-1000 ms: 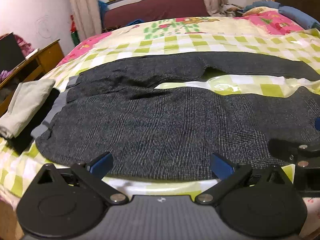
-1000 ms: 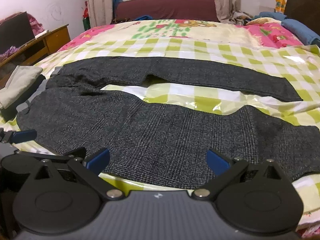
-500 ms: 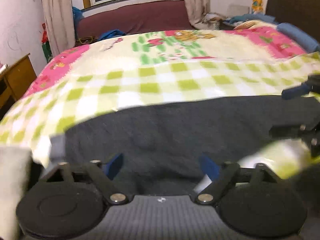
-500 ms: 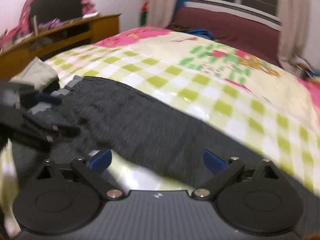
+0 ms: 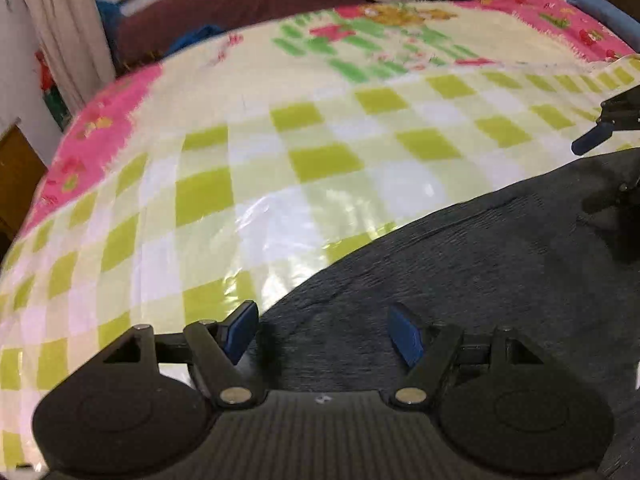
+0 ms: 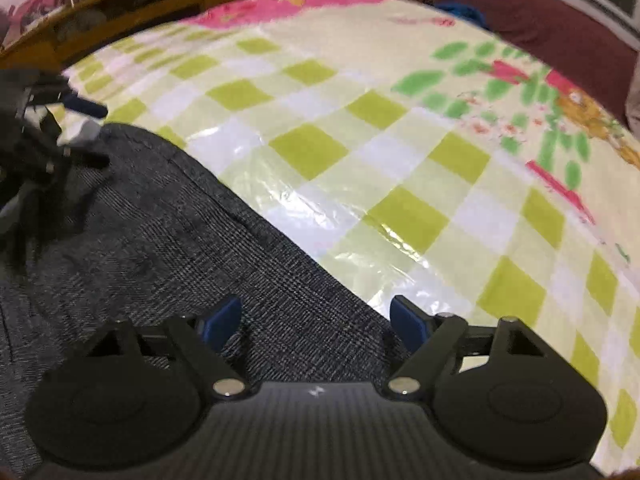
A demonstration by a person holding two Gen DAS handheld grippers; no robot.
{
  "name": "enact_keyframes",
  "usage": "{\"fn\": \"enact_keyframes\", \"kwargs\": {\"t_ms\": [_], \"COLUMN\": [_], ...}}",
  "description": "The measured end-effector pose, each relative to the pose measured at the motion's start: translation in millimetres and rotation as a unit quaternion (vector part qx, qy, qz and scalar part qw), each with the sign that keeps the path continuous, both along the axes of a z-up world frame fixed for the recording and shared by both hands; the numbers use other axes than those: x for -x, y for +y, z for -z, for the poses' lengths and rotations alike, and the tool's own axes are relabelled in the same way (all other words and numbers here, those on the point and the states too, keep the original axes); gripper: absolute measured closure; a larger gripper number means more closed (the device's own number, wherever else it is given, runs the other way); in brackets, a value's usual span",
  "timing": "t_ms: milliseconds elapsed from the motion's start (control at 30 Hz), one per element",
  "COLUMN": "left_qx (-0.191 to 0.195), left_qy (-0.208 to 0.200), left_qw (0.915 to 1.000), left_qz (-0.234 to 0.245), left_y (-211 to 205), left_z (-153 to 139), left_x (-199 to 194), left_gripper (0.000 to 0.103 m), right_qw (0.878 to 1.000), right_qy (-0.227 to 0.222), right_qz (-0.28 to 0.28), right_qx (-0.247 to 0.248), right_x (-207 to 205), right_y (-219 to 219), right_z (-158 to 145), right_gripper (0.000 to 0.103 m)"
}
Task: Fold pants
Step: 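Grasp the trouser hems with both grippers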
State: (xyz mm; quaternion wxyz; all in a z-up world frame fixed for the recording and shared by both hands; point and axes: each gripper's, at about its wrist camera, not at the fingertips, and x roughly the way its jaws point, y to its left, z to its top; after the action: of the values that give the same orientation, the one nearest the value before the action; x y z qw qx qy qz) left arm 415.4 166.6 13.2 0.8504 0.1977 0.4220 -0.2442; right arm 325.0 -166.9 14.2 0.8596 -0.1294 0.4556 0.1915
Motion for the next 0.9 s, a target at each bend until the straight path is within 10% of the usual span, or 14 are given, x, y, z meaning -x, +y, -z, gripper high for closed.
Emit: {"fn": "enact_keyframes", "kwargs": {"t_ms": [200, 433, 500, 567, 633, 900], "left_qx": [0.002, -0.026, -0.029, -0.036, -0.041, -0.016], "left_qy": [0.075, 0.110, 0.113, 0.119, 0.118, 0.136], "left_qw": [0.9965, 0.9908, 0.9904, 0.9891, 0.9888, 0.9870], "left_qz": [0.035, 0.074, 0.074, 0.080, 0.081, 0.084], "left_y": [18, 20, 21, 20, 18, 24], "left_z": [16, 13, 13, 11, 9, 11], "left_x": [-33, -41, -43, -46, -48, -53], "left_gripper": [0.012, 0.051, 0.055, 0.057, 0.061, 0.058], "right_qw": [0.997, 0.992, 0.992, 0.991, 0.991, 0.986], "right_qy": [0.068, 0.114, 0.123, 0.127, 0.121, 0.138], "right_qz": [0.012, 0.026, 0.021, 0.005, 0.010, -0.060], "right_qx": [0.027, 0.037, 0.036, 0.042, 0.050, 0.072], "right_x": [-19, -31, -35, -39, -48, -71], "right_y": [2, 1, 4, 6, 6, 6], "right_z": [21, 24, 25, 20, 10, 15], "right_gripper": [0.022, 0.025, 0.033, 0.072, 0.086, 0.048]}}
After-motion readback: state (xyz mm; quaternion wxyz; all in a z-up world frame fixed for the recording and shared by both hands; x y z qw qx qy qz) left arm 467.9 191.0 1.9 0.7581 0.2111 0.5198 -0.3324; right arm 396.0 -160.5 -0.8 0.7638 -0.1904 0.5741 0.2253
